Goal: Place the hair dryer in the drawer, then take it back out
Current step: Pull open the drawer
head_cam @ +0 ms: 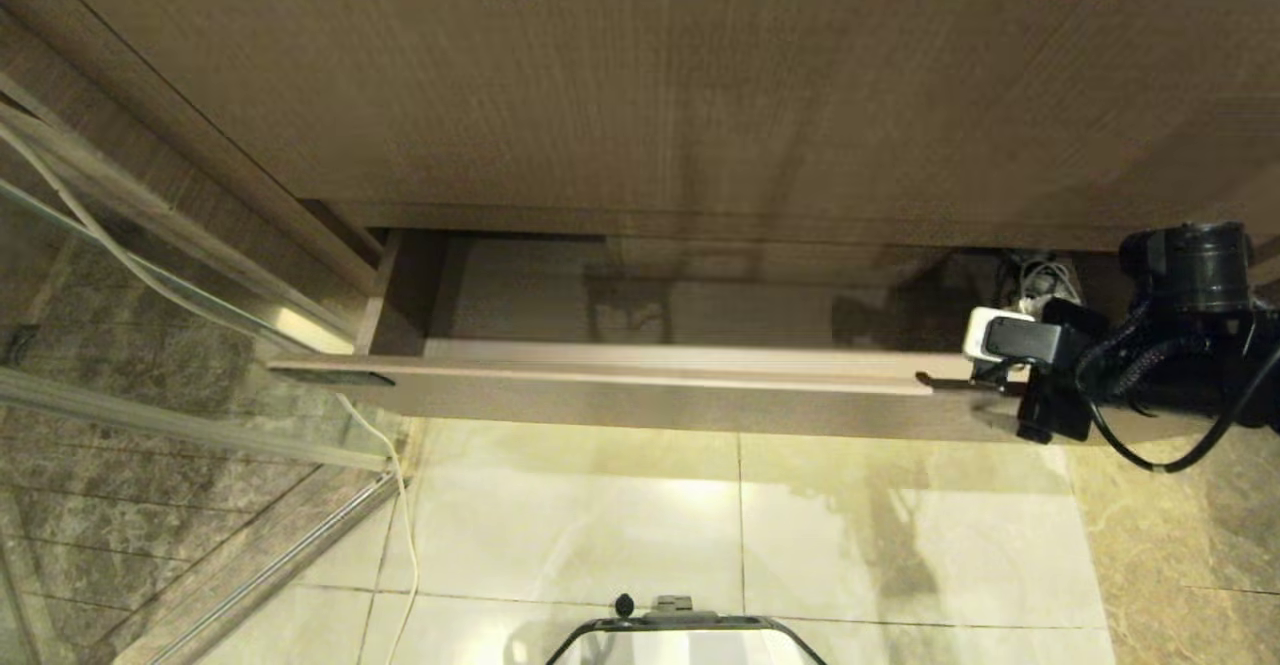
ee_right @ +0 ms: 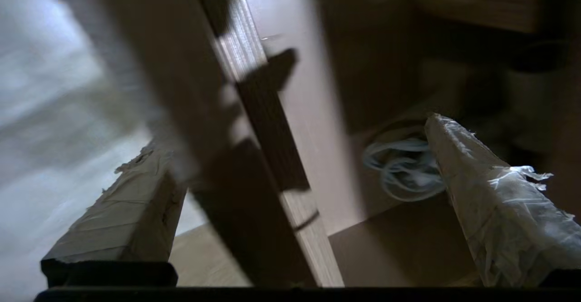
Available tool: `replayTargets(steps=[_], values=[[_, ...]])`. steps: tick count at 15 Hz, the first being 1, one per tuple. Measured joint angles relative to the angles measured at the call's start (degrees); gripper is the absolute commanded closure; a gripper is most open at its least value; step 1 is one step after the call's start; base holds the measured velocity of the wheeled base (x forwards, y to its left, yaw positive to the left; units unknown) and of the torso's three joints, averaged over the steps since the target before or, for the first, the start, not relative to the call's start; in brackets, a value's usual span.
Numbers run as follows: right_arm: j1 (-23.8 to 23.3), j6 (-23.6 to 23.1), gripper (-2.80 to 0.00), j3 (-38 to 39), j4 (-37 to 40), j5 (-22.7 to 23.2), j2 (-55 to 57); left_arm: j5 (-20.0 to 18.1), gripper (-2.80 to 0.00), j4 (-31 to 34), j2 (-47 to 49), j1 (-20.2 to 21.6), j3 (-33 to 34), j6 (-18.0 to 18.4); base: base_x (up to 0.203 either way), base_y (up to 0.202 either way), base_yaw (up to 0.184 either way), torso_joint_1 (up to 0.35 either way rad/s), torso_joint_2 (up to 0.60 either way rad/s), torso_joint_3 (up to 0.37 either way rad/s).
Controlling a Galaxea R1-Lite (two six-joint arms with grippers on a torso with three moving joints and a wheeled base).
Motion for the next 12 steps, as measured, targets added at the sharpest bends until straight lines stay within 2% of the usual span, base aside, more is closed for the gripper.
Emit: replayTargets(steps=[4,9,10,11,12], values=[[-2.68,0.07,-2.80,0.35,10.47,0.22,-7.53,-0.01,0.00,-0.02,0.00,0.01,0.00,0.00,0.000,0.000,0.000,0.000,0.00,0.000],[-7.43,1.29,-2.80,5.98,26.28,0.57,-26.96,0.00,0.00,-0.02,0.00,0.01,0.02,0.00,0.000,0.000,0.000,0.000,0.00,0.000],[-8.90,3.02,-2.80,7.54,28.43,0.53,-31.31,0.00,0.00,-0.02,0.00,0.01,0.02,0.00,0.000,0.000,0.000,0.000,0.00,0.000],[-10.30,6.72,-2.80,9.27,30.47,0.44,-36.18,-0.01,0.00,-0.02,0.00,0.03,0.02,0.00,0.000,0.000,0.000,0.000,0.00,0.000],[-11.36,12.44,-2.80,10.92,32.41,0.40,-40.68,0.00,0.00,-0.02,0.00,0.06,0.02,0.00,0.000,0.000,0.000,0.000,0.00,0.000]])
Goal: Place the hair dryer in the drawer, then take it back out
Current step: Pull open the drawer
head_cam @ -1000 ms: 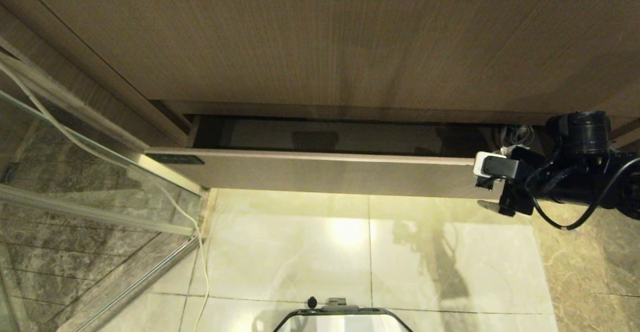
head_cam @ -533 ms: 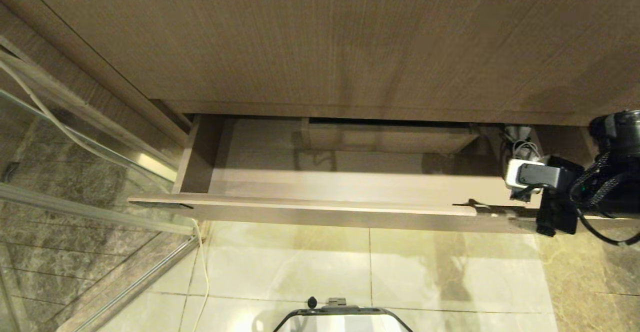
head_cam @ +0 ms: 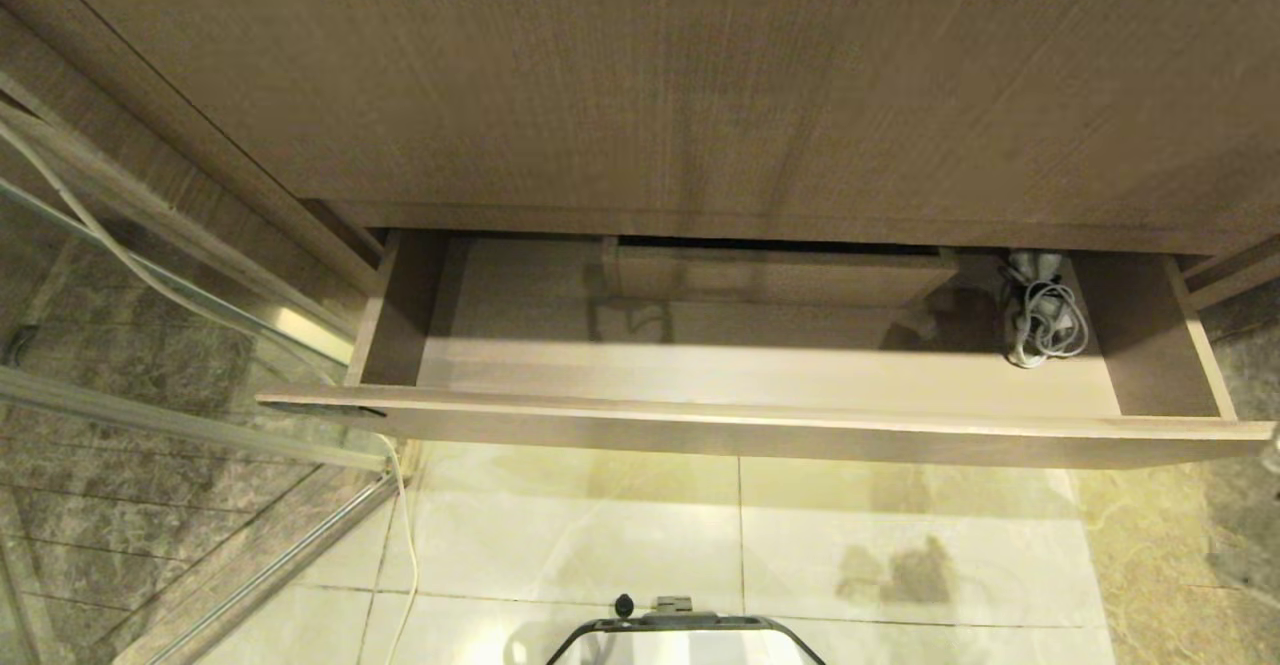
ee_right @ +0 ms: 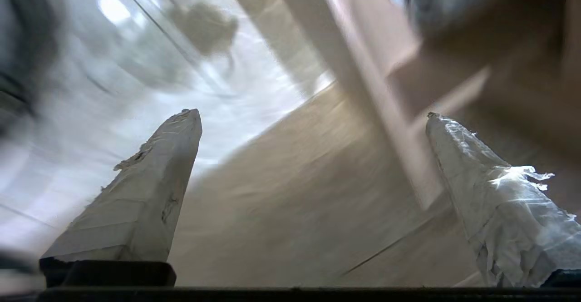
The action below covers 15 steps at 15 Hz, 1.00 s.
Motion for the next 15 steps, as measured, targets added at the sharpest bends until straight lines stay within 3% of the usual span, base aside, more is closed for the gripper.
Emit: replayTargets(steps=[3,7,10,15], values=[[-1.59,19.53,-2.80,4.16,5.81,-0.03,-11.74,0.02,0.00,0.00,0.00,-0.05,0.00,0.00,0.000,0.000,0.000,0.000,0.00,0.000],[-1.95,34.95,-2.80,6.26,11.63,-0.11,-23.43,0.01,0.00,0.00,0.00,-0.05,0.00,0.00,0.000,0.000,0.000,0.000,0.00,0.000],[-1.94,43.05,-2.80,7.80,11.92,-0.21,-27.47,0.00,0.00,0.00,0.00,-0.05,0.00,0.00,0.000,0.000,0.000,0.000,0.00,0.000],[-1.53,44.28,-2.80,9.87,11.98,-1.42,-31.19,0.00,0.00,0.00,0.00,-0.05,0.00,0.00,0.000,0.000,0.000,0.000,0.00,0.000]])
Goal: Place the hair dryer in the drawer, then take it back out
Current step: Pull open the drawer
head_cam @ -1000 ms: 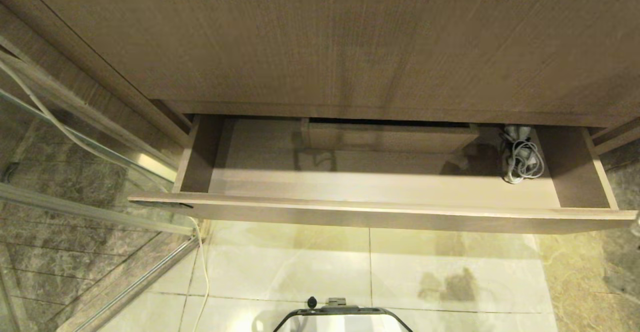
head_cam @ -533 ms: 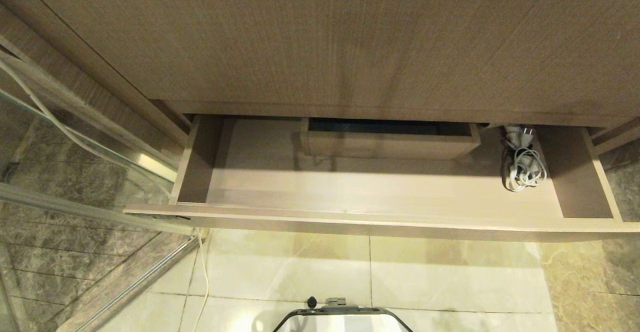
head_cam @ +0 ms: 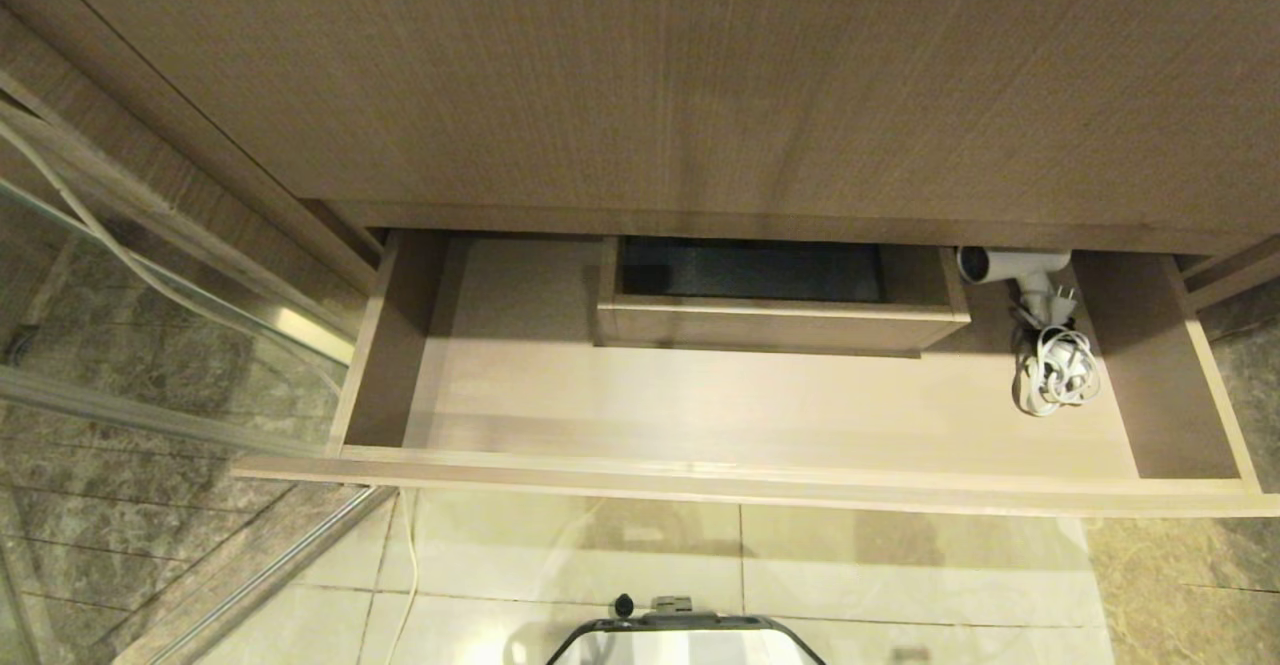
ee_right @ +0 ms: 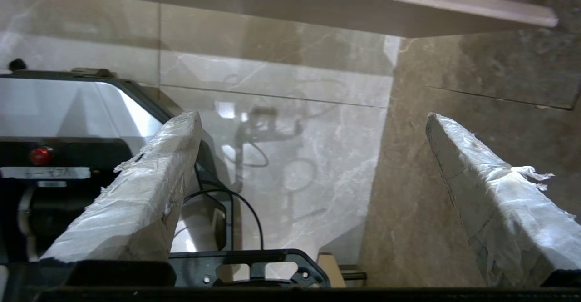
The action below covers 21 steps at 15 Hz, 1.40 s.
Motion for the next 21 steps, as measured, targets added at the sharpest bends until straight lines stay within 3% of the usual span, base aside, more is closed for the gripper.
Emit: replayTargets(steps=[3,9,10,14,17,21], values=[[0.49,-0.80,-2.80,0.61,-0.60,-2.26,-1.25,0.00,0.00,0.00,0.00,0.00,0.00,0.00,0.000,0.000,0.000,0.000,0.00,0.000],[2.01,-0.80,-2.80,0.79,-1.03,-2.52,-2.05,0.02,0.00,0.00,0.00,0.00,0.00,0.00,0.000,0.000,0.000,0.000,0.00,0.000],[2.05,-0.27,0.00,0.76,-1.36,-2.49,-1.89,0.00,0.00,0.00,0.00,0.05,0.00,0.00,0.000,0.000,0.000,0.000,0.00,0.000],[2.16,-0.62,0.00,0.63,-1.69,-2.57,0.01,0.00,0.00,0.00,0.00,0.00,0.00,0.00,0.000,0.000,0.000,0.000,0.00,0.000],[2.13,0.02,0.00,-0.04,-1.91,-5.96,2.67,-0.01,0.00,0.00,0.00,0.00,0.00,0.00,0.000,0.000,0.000,0.000,0.00,0.000],[2.05,0.68,0.00,-1.79,-3.49,-6.84,7.71,-0.01,0.00,0.00,0.00,0.00,0.00,0.00,0.000,0.000,0.000,0.000,0.00,0.000]])
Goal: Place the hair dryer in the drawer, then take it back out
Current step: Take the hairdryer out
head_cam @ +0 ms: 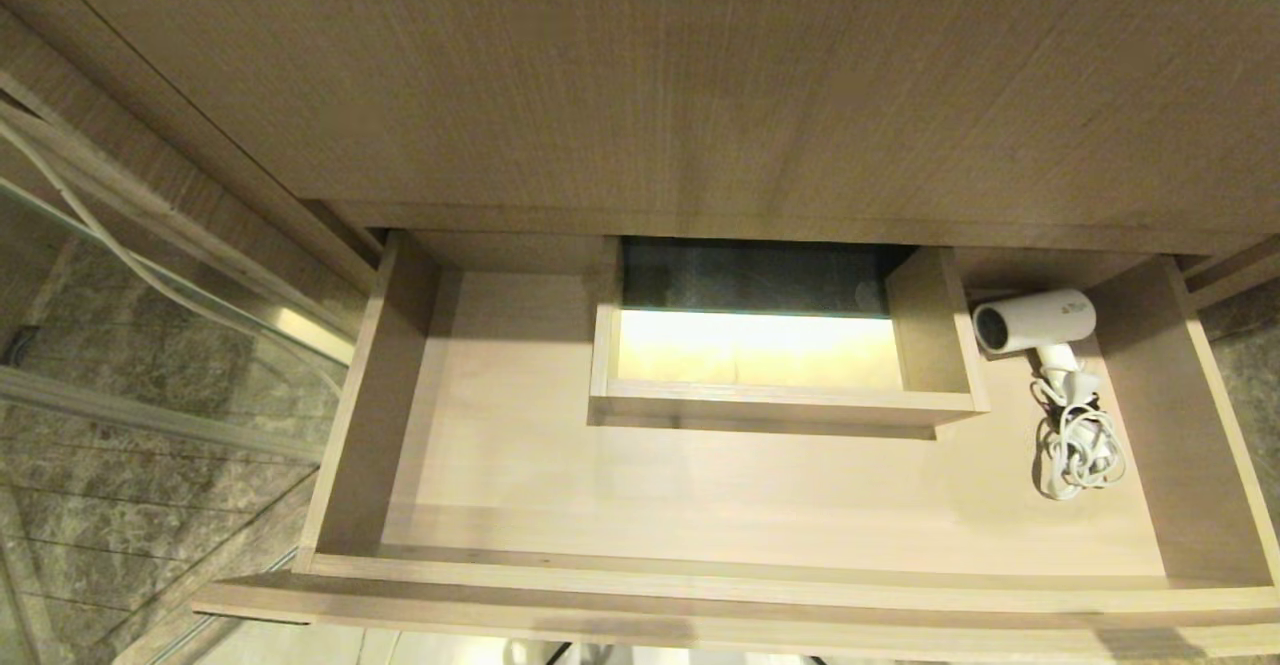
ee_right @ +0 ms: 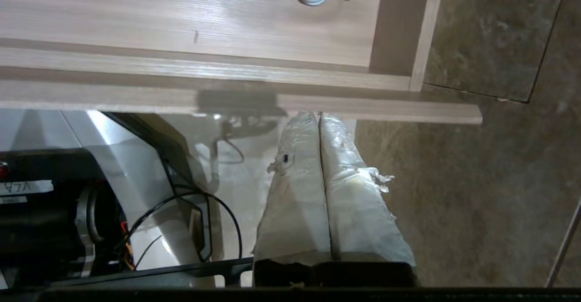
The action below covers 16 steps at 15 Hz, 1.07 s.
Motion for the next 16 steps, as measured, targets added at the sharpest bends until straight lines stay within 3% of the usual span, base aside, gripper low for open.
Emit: replayTargets(steps=[6,12,13,16], values=[[-2.75,-0.07,0.00,-11.86,-0.39,-0.72,20.11,0.02,0.00,0.00,0.00,0.00,0.00,0.00,0.000,0.000,0.000,0.000,0.00,0.000],[-7.09,-1.39,0.00,-22.15,-6.04,-0.91,43.87,0.00,0.00,0.00,0.00,0.00,0.00,0.00,0.000,0.000,0.000,0.000,0.00,0.000],[-7.45,-1.84,-2.80,-23.74,-8.32,-0.91,47.96,0.01,0.00,0.02,0.00,0.00,0.00,-0.02,0.000,0.000,0.000,0.000,0.00,0.000],[-8.67,-5.28,-2.80,-28.86,-12.69,-0.98,58.53,0.03,0.00,0.00,0.00,0.00,0.00,0.00,0.000,0.000,0.000,0.000,0.00,0.000]])
